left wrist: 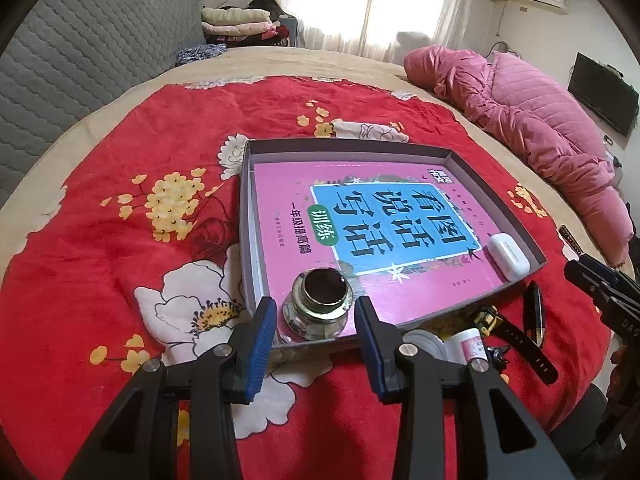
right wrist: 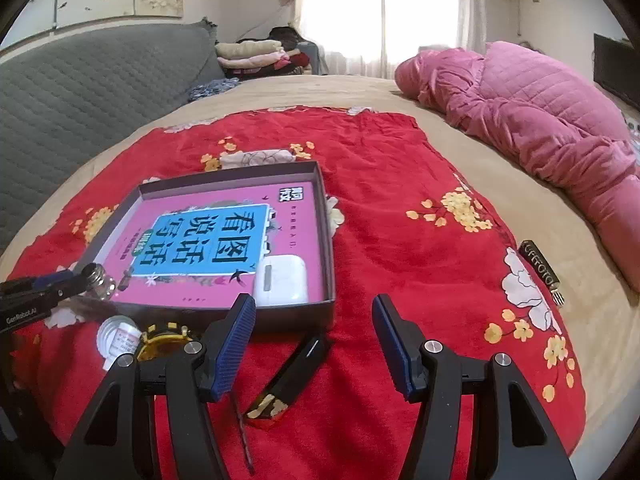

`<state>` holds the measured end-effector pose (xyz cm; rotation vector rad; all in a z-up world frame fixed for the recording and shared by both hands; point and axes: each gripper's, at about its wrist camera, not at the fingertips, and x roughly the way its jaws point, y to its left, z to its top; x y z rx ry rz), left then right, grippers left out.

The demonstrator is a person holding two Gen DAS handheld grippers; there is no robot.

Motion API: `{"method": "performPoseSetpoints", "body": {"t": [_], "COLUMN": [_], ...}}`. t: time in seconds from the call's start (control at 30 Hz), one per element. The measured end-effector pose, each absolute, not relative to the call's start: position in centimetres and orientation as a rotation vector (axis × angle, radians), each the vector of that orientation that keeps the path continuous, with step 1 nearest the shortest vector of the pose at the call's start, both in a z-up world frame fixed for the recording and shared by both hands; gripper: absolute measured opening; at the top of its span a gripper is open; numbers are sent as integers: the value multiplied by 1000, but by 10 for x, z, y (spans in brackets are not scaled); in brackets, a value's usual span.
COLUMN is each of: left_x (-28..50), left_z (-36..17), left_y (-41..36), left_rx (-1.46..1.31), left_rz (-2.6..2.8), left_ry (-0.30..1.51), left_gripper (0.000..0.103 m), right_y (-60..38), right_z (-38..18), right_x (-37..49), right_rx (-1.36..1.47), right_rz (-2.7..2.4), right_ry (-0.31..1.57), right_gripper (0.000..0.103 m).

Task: Organize rigid objects
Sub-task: 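Lower the glass jar into the box corner and open the left tool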

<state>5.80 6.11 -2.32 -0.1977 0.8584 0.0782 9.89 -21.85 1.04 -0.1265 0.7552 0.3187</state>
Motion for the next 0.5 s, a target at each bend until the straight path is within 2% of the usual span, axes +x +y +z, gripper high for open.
{"method": "performPoseSetpoints", "body": {"t": [0.5], "left_x": [44], "left_z": [-6], "left_y": [36], "left_rx": [-163], "left_rz": [17], "left_ry": [842], "left_gripper": [40], "right_y": [-206], "right_z": [12], "right_x": [71], "right_rx": [-179], "right_rz": [403], "right_ry": [757], "right_gripper": [63]}}
